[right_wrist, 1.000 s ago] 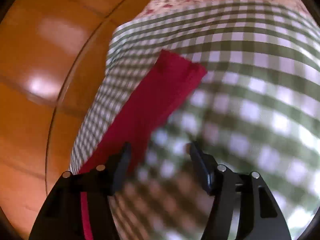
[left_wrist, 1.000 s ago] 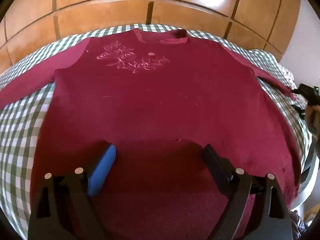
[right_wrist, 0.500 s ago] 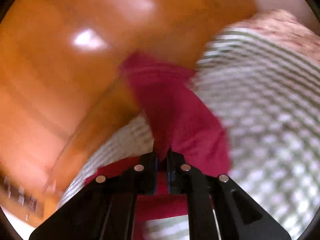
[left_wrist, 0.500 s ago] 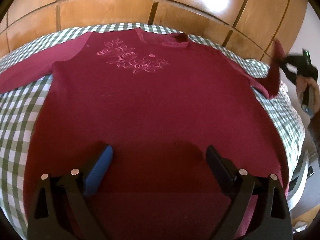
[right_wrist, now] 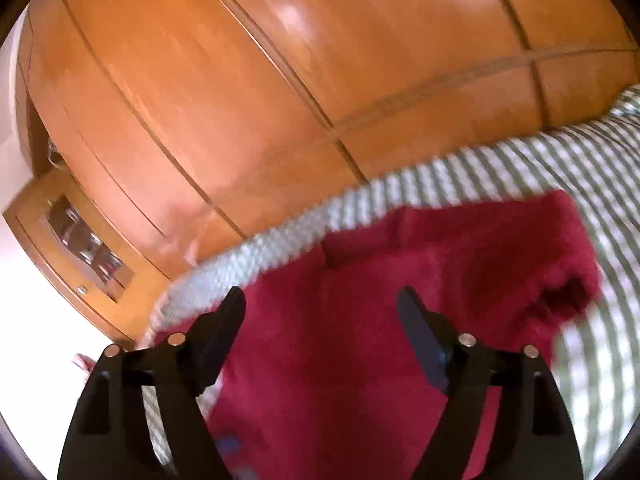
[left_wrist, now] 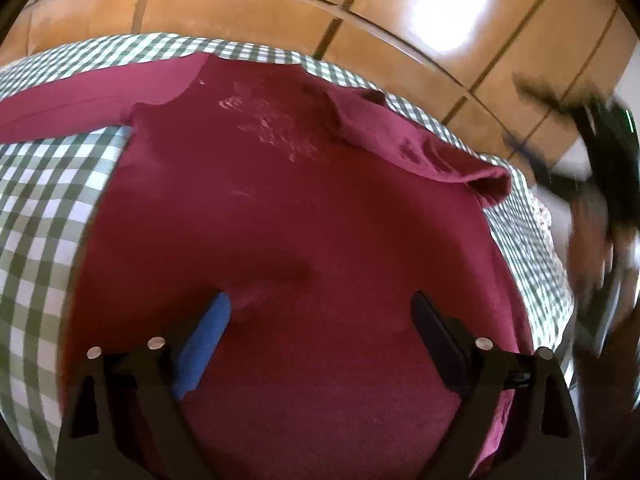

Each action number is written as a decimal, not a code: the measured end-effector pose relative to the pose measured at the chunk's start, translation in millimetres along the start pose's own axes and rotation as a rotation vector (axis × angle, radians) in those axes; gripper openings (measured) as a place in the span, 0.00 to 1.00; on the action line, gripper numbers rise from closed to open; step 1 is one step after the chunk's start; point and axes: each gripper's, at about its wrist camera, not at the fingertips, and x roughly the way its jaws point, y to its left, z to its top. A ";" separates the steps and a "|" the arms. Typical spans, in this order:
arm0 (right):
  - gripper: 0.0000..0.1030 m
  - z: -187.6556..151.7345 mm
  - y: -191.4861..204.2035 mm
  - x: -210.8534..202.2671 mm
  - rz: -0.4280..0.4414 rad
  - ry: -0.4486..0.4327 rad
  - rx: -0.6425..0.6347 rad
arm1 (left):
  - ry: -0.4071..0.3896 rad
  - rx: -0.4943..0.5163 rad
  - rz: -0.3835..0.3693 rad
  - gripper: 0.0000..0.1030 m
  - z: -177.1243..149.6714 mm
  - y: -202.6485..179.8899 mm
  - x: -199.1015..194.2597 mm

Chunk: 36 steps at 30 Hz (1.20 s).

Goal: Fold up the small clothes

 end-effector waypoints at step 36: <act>0.87 9.9 -122.0 4.6 -0.493 -0.070 0.248 | -0.143 -0.084 -0.036 0.07 167.1 2.2 38.0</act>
